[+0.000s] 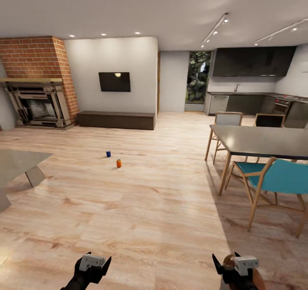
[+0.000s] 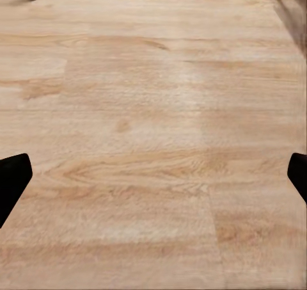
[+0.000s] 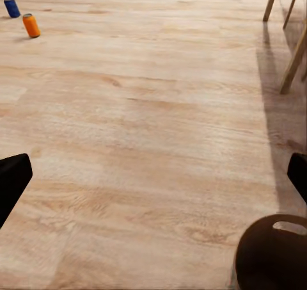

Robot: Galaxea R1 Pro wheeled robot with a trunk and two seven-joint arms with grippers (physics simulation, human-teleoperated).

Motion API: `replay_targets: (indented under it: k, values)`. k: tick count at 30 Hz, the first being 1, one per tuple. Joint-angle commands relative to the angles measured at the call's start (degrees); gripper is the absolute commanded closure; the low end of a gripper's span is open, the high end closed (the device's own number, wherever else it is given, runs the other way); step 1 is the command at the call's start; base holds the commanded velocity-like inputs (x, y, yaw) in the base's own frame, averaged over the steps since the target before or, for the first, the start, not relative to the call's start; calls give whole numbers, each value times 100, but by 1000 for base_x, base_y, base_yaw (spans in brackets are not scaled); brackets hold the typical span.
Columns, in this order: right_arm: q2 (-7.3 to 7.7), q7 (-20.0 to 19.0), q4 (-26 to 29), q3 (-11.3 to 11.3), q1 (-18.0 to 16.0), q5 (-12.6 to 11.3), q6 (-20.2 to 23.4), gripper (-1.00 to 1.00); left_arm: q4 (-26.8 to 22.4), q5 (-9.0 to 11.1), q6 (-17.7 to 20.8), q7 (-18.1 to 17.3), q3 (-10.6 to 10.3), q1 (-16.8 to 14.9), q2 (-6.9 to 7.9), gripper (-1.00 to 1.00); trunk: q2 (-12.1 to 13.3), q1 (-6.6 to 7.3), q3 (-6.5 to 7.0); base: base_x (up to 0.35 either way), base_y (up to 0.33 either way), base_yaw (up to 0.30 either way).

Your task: Put the three can of soda from the living room inside the tash can in the kitchen.

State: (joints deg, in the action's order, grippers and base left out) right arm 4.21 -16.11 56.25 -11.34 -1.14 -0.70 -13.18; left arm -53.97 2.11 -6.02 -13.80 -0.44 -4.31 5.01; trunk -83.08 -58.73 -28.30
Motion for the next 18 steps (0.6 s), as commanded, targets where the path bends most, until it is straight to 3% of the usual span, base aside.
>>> replay_targets:
  k: [1, 7, 18]
  values:
    - [0, -2, 0, 0, 0, 0, 0, -100, 0, 0, -1, 0, 0, 0, 0, -100, 0, 0, 0, -110, -237, -236]
    - [1, -5, 0, -4, 0, 2, -10, -100, 0, 0, -4, 7, 0, -1, 0, -100, 0, 0, 0, -34, -221, -175]
    - [1, -6, 0, 0, 0, 8, -10, -100, 0, 1, -4, 3, 0, -2, 0, -100, 0, 0, 0, 153, -226, -17]
